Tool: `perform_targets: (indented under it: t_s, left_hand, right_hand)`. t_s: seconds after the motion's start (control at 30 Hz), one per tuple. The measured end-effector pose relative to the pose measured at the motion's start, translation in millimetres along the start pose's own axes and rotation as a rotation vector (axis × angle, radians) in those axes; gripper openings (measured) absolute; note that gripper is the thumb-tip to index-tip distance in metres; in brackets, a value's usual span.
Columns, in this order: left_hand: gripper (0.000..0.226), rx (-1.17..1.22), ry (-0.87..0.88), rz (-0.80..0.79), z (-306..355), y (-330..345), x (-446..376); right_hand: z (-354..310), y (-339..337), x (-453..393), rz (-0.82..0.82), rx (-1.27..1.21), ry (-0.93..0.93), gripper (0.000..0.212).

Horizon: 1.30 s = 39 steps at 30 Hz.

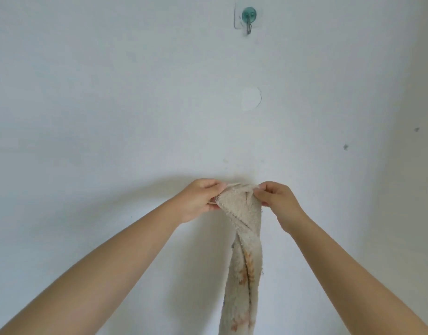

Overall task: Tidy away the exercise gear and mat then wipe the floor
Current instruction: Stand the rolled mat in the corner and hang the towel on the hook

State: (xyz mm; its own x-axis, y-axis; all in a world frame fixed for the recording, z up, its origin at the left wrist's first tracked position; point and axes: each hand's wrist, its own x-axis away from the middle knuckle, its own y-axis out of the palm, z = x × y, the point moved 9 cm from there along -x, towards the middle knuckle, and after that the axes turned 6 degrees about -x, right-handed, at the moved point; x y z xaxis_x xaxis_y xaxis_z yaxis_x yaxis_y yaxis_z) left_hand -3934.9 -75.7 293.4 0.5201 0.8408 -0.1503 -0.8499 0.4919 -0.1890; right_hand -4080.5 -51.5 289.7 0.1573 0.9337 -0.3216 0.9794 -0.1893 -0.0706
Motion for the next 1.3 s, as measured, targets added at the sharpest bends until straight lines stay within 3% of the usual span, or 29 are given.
perform_targets:
  t_s: [0.1,0.23,0.43,0.57,0.7,0.83,1.1,1.2,1.3]
  left_hand:
    - [0.018,-0.023,-0.017,-0.014,-6.3,2.2,5.5]
    - [0.027,-0.09,-0.074,0.096,-13.5,0.1,1.1]
    - [0.032,0.151,-0.13,0.263,3.7,-3.4,-17.7]
    - [0.036,0.051,-0.038,0.368,25.9,-24.2,-34.8]
    - [0.024,-0.005,0.063,0.084,41.0,-15.0,-41.8]
    - [0.023,-0.184,-0.011,-0.136,22.9,0.3,-38.0]
    - [0.033,-0.303,-0.025,0.153,34.9,-23.8,-55.8]
    - [0.034,-0.315,0.046,0.23,68.3,-37.6,-68.0]
    - [0.032,-0.241,0.142,0.275,114.0,-52.8,-76.9]
  right_hand:
    - [-28.6,2.7,-12.9,0.0,0.031,-0.037,0.033]
    - [-54.7,-4.4,-28.6,0.007,0.075,-0.075,0.032]
    - [-72.5,-16.6,-46.5,0.059,0.179,-0.101,0.028]
    - [-81.7,-18.7,-51.9,0.059,0.286,-0.09,0.029]
    - [-92.6,-29.9,-58.0,0.041,0.251,-0.045,0.027]
    - [-101.0,-31.0,-62.2,-0.032,0.263,-0.05,0.025]
    - [-127.8,-36.4,-68.9,0.022,0.268,-0.113,0.047]
    - [-141.7,-47.7,-77.0,0.126,0.304,-0.121,0.043]
    - [-154.8,-53.2,-87.2,0.118,0.333,-0.142,0.032]
